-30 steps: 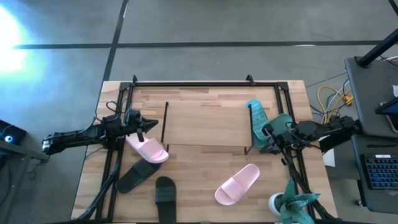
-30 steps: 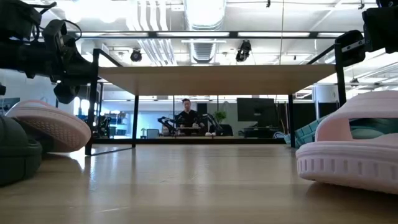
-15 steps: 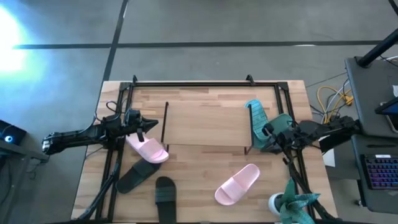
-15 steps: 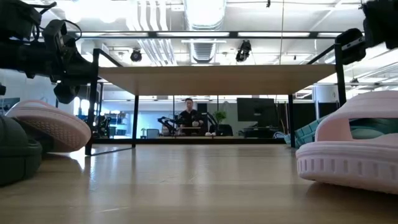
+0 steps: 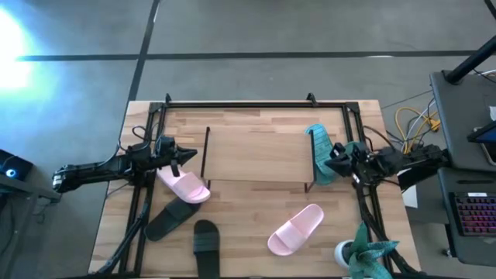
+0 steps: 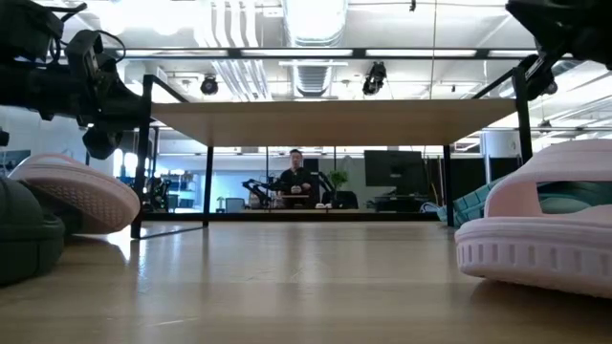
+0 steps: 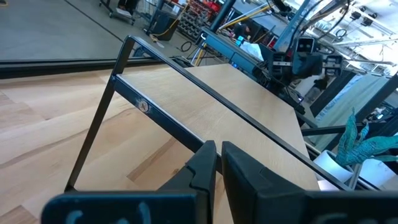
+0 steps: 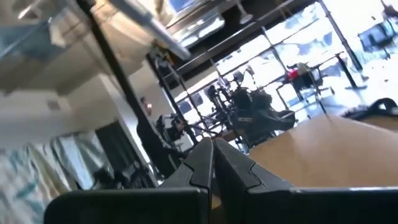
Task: Pick and place slides into the shelf
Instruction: Put the green slipper on the shelf
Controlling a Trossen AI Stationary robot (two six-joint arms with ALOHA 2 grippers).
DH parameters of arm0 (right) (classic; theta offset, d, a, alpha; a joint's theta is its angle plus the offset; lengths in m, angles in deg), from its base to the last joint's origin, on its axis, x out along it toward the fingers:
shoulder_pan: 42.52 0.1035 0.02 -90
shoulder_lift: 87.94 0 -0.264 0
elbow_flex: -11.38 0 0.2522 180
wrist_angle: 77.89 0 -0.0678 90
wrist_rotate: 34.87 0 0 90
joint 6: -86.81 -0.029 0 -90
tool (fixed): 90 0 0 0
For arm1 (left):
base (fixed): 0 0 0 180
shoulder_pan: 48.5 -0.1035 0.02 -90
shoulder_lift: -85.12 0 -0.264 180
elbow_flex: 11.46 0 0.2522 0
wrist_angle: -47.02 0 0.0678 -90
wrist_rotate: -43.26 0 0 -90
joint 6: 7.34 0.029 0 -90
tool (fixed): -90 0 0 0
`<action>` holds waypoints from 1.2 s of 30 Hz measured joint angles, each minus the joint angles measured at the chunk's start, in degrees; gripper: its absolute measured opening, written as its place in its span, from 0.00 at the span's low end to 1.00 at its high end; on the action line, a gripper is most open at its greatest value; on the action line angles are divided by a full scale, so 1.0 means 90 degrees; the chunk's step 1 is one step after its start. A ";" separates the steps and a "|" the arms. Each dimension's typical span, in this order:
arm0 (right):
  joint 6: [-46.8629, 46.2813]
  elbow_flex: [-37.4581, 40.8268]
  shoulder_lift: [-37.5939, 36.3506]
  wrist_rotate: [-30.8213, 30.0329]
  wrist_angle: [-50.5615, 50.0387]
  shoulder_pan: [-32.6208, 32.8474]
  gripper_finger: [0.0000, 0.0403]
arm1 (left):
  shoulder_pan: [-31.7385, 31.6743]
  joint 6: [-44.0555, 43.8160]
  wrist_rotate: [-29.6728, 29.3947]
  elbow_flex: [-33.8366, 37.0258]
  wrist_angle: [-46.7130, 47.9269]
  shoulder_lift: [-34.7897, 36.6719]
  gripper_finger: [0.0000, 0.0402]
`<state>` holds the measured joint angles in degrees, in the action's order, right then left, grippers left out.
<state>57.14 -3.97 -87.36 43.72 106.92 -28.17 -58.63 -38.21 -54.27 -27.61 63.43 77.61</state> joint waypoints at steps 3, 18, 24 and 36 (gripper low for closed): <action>-0.0984 0.0000 -0.0001 -0.0234 0.0206 0.0001 0.02 | 0.0000 0.0000 -0.0002 0.0005 -0.0026 0.0009 0.03; -0.1184 -0.0369 -0.0002 -0.0746 0.2411 0.0000 0.02 | 0.0002 -0.0001 -0.0002 0.0007 -0.0068 0.0007 0.03; -0.0658 -0.0907 0.0196 -0.0748 0.2305 0.0000 0.02 | 0.0001 0.0000 -0.0002 0.0007 -0.0070 0.0005 0.03; -0.1152 -0.1268 0.1202 -0.0693 0.1899 0.0000 0.02 | 0.0002 -0.0002 -0.0002 0.0007 -0.0075 0.0007 0.03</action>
<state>46.78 -15.37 -76.54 37.48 124.01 -28.17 -58.61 -38.22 -54.28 -27.55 62.75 77.68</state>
